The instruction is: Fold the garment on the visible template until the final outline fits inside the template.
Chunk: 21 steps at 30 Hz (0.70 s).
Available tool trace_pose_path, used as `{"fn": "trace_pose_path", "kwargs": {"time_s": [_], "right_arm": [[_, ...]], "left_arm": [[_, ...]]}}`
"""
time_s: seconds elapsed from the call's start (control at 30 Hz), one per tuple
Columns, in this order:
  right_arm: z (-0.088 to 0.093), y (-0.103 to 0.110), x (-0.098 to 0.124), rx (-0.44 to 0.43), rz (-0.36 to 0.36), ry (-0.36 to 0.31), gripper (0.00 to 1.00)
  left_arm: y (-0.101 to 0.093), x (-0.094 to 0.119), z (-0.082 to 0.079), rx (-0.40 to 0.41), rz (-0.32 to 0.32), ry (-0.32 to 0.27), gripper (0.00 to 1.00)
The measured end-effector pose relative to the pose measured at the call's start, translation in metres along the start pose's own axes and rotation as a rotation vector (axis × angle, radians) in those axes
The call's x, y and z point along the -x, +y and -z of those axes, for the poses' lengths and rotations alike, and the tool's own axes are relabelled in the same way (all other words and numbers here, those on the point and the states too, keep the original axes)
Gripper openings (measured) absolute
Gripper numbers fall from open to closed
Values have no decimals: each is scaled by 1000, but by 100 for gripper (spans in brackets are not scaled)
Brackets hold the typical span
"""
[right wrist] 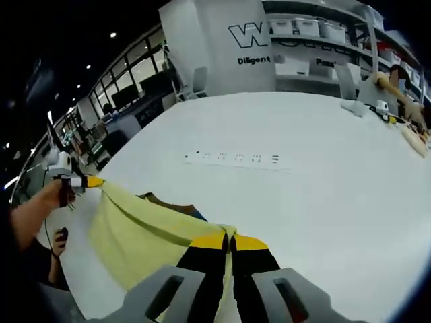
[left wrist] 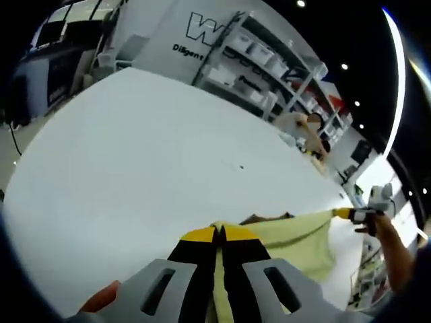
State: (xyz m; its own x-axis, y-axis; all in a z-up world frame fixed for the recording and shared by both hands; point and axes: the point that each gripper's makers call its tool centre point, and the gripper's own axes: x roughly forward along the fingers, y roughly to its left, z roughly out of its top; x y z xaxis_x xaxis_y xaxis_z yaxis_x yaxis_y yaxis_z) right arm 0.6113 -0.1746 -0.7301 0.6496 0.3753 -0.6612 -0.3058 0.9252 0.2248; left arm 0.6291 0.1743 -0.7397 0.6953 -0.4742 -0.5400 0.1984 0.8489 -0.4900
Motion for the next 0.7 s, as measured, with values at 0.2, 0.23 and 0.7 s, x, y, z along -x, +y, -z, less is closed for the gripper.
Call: {"fn": "trace_pose_path", "kwargs": {"time_s": [0.2, 0.23, 0.7], "right_arm": [[14, -8, -17, -14, 25, -28, 0], [16, -9, -20, -10, 33, -34, 0], [36, -29, -53, 174, 131, -23, 0]], "left_arm": [[9, -14, 11, -20, -24, -20, 0], [10, -17, 13, -31, -31, -27, 0], [27, -34, 30, -212, -114, -22, 0]]}}
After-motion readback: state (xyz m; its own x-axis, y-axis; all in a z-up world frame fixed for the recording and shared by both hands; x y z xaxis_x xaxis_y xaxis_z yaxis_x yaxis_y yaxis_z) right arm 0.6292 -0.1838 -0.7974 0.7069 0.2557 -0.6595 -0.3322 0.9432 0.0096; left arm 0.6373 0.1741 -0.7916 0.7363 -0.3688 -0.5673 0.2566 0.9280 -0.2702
